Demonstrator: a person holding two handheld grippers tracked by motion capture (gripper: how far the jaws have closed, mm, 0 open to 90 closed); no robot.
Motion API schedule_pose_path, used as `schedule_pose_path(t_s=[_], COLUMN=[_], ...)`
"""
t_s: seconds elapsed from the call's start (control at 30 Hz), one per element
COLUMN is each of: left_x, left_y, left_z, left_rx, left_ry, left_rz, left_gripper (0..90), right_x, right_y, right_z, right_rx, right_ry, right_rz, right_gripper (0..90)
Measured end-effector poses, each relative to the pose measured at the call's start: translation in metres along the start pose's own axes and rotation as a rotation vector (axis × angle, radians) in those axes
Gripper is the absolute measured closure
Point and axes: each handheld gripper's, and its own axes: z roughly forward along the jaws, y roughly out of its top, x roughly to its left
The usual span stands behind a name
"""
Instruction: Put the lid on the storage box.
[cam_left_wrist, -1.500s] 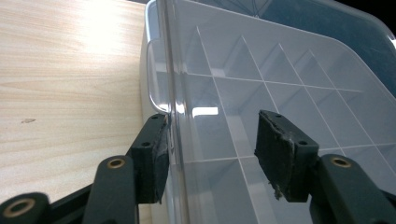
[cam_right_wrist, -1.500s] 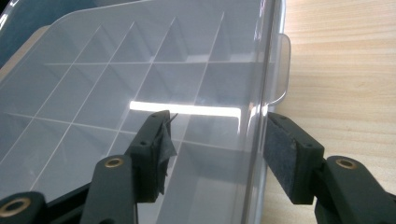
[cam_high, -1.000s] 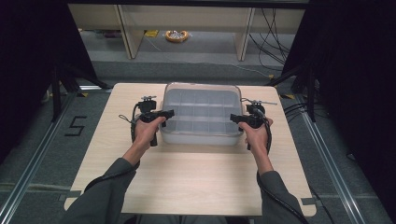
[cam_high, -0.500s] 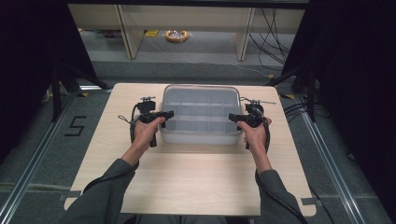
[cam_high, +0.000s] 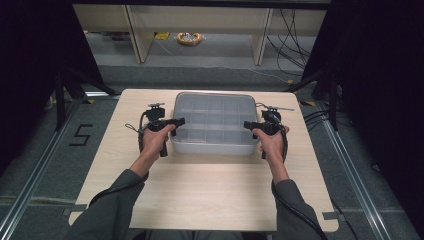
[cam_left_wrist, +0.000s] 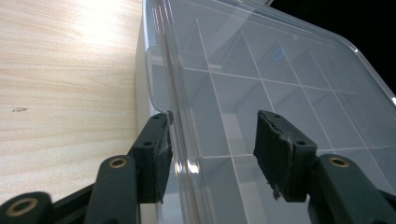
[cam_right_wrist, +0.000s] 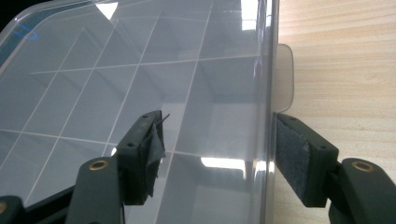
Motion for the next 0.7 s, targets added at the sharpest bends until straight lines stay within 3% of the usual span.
schedule_pose_path(t_s=[0.07, 0.1, 0.27, 0.33, 0.37, 0.4, 0.43, 0.47, 0.53, 0.57, 0.6, 0.63, 0.7], left_x=[0.000, -0.001, -0.001, 0.000, 0.000, 0.000, 0.001, 0.001, 0.001, 0.002, 0.002, 0.003, 0.003], left_y=[0.000, 0.001, 0.001, 0.001, 0.001, 0.001, 0.001, 0.001, 0.001, 0.000, 0.000, 0.000, 0.000], left_z=[-0.001, -0.002, -0.003, -0.003, -0.004, -0.004, -0.005, -0.005, -0.008, -0.008, -0.008, -0.008, -0.007], left_rx=[0.008, 0.015, 0.020, 0.019, 0.021, 0.022, 0.003, 0.003, -0.030, -0.004, -0.004, 0.011, 0.014], left_ry=[0.000, 0.003, 0.014, 0.022, 0.019, 0.019, 0.055, 0.055, 0.051, 0.047, 0.047, 0.050, 0.049], left_rz=[0.012, 0.018, 0.009, 0.029, 0.023, 0.021, 0.068, 0.068, 0.059, 0.070, 0.070, 0.078, 0.072], left_gripper=[46.8, 47.3, 48.4, 49.0, 49.4, 49.4, 51.8, 53.3, 53.5, 53.5, 53.0, 53.1, 53.2], right_x=[0.002, -0.002, -0.002, -0.003, -0.001, -0.003, -0.002, -0.002, 0.007, 0.004, 0.007, 0.002, 0.000], right_y=[0.000, 0.000, 0.000, 0.000, 0.001, 0.001, 0.001, 0.001, 0.000, 0.000, 0.000, 0.001, 0.000], right_z=[0.000, 0.000, 0.000, 0.000, 0.000, 0.001, 0.001, 0.001, 0.001, 0.001, 0.000, 0.001, 0.002], right_rx=[0.008, 0.000, -0.004, -0.003, 0.007, -0.006, -0.004, -0.004, 0.001, -0.006, 0.014, 0.006, 0.001], right_ry=[-0.001, -0.004, -0.004, -0.006, 0.000, -0.004, -0.006, -0.006, -0.009, -0.025, -0.015, -0.017, -0.026], right_rz=[0.027, -0.025, -0.046, -0.060, -0.026, -0.057, -0.049, -0.049, 0.025, -0.033, 0.013, -0.053, -0.072], right_gripper=[37.1, 37.2, 37.2, 37.2, 37.1, 37.1, 37.4, 37.4, 36.7, 36.5, 36.5, 36.5, 36.5])
